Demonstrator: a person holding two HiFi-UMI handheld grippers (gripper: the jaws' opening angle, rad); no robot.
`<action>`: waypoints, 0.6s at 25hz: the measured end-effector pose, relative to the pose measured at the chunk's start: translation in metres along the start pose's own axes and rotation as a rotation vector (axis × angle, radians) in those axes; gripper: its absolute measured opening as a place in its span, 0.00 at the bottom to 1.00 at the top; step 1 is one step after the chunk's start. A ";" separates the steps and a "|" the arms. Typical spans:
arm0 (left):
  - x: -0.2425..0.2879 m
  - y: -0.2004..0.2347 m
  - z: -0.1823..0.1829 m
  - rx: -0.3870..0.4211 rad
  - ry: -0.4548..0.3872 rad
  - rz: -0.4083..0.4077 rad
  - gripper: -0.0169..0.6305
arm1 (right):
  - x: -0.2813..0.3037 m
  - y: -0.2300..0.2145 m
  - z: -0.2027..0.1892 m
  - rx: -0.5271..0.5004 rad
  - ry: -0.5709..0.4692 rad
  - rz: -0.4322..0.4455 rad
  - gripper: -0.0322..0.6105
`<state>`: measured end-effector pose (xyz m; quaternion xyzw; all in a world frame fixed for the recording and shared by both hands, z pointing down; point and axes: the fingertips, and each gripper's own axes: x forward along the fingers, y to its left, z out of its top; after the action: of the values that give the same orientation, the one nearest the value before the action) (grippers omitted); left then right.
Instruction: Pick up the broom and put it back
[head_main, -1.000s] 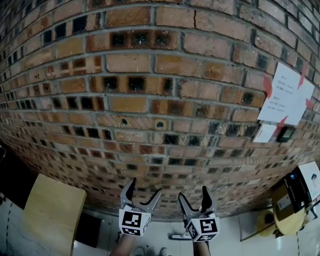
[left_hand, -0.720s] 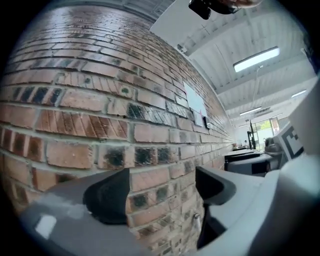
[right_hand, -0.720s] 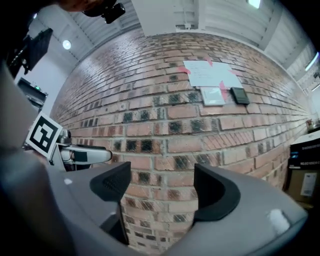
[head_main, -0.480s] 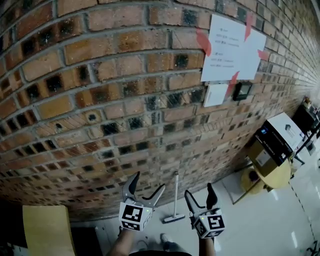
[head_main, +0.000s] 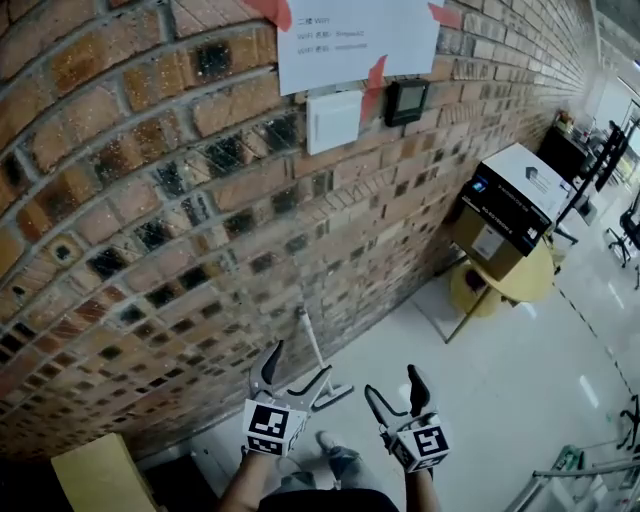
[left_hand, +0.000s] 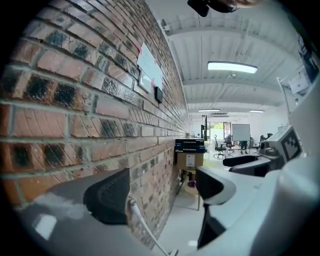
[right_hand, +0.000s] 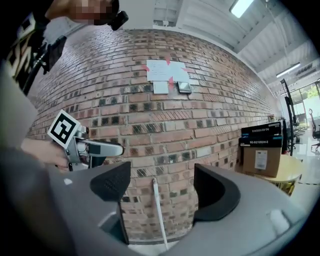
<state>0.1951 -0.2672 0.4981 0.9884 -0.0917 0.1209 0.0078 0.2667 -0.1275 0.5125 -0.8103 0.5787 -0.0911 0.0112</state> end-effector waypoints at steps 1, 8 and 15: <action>0.008 -0.006 -0.008 -0.002 0.016 -0.019 0.67 | -0.003 -0.006 -0.010 0.006 0.013 -0.006 0.66; 0.055 -0.044 -0.075 -0.025 0.104 -0.152 0.67 | -0.028 -0.043 -0.090 0.063 0.137 -0.030 0.66; 0.081 -0.044 -0.117 -0.053 0.164 -0.183 0.67 | -0.052 -0.083 -0.158 0.208 0.252 0.000 0.66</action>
<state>0.2531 -0.2343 0.6313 0.9788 -0.0035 0.1979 0.0526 0.3027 -0.0376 0.6708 -0.7870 0.5629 -0.2515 0.0221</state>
